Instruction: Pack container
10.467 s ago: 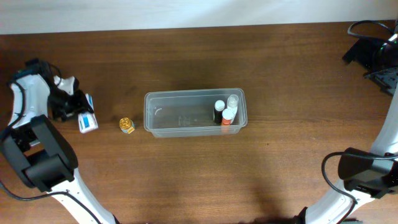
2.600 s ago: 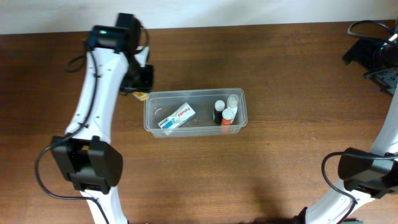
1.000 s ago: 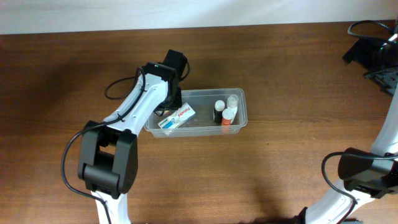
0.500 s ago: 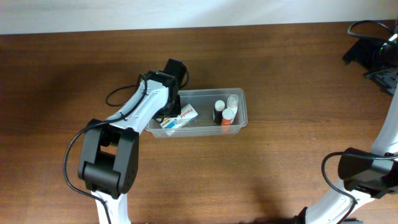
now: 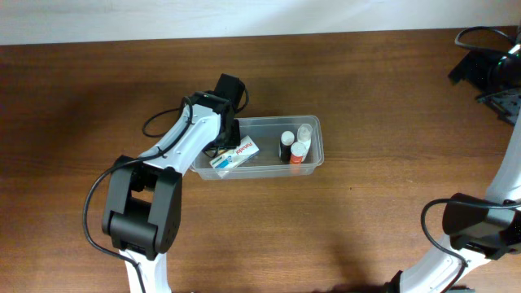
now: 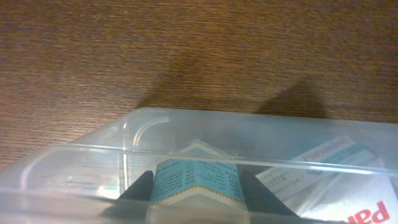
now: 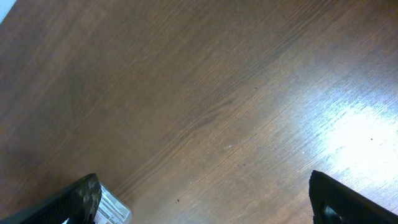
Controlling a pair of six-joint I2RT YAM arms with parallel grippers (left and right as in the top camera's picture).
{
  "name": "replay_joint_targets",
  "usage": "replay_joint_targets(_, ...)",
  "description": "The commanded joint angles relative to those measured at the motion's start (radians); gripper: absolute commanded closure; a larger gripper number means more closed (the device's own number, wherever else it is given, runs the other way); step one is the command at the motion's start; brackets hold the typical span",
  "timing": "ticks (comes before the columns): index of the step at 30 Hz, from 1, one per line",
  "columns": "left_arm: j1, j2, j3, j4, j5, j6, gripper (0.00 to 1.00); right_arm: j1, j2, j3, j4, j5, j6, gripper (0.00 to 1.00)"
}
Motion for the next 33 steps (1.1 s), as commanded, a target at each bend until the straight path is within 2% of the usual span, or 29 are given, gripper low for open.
replay_joint_targets(1, -0.012, -0.018, -0.004, 0.013, 0.030, 0.063, 0.64, 0.003, -0.022, -0.003, -0.006, -0.002, 0.000, 0.02)
replay_joint_targets(5, -0.035, -0.018, -0.004, 0.017, 0.035, 0.121, 0.64, 0.003, -0.022, -0.003, -0.006, -0.002, 0.000, 0.02)
replay_joint_targets(10, -0.074, -0.018, -0.004, 0.028, 0.044, 0.259, 0.64, 0.003, -0.022, -0.003, -0.006, -0.002, 0.000, 0.02)
replay_joint_targets(14, -0.092, -0.018, -0.004, 0.033, 0.043, 0.308, 0.64, 0.003, -0.022, -0.003, -0.006, -0.002, 0.000, 0.02)
replay_joint_targets(20, -0.087, -0.018, -0.004, 0.035, 0.043, 0.301, 0.64, 0.003, -0.022, -0.003, -0.006, -0.002, 0.000, 0.02)
replay_joint_targets(28, -0.060, -0.018, -0.004, 0.029, 0.045, 0.167, 0.63, 0.003, -0.022, -0.003, -0.006, -0.002, 0.000, 0.02)
replay_joint_targets(33, -0.059, -0.018, -0.004, 0.014, 0.056, 0.128, 0.63, 0.003, -0.022, -0.003, -0.006, -0.002, 0.000, 0.02)
